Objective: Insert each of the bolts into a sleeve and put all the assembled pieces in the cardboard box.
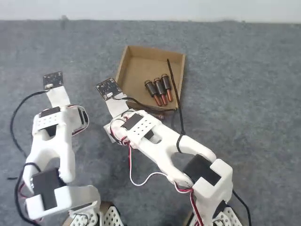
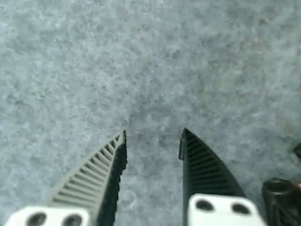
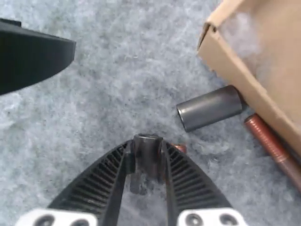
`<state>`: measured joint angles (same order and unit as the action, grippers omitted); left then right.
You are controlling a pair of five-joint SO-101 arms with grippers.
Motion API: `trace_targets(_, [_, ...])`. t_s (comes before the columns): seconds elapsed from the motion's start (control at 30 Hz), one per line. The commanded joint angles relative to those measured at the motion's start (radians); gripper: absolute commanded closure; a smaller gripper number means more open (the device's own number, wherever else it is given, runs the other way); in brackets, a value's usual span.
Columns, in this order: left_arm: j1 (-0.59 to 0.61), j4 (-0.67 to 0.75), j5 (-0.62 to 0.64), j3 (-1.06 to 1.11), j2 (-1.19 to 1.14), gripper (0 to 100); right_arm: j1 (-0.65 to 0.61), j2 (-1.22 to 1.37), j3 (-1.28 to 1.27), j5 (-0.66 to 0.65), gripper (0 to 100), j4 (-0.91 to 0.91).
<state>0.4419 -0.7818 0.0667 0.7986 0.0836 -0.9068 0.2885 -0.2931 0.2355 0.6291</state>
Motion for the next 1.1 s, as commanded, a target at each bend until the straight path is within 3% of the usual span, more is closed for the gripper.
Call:
trace_targets(0.0, [0.006,-0.008,-0.014,-0.045,0.006,83,-0.016,-0.010,0.041,-0.014,93.5,0.012])
trace_targets(0.37, [0.009,-0.006,-0.015,-0.045,0.006,83,-0.053,0.042,0.089,-0.015,93.5,0.073])
trace_targets(0.7, [0.011,-0.006,-0.018,-0.044,0.006,83,-0.053,0.170,0.308,-0.021,93.5,0.321])
trace_targets(1.07, [0.012,-0.006,-0.020,-0.044,0.006,83,-0.054,0.236,0.434,-0.021,92.8,0.473])
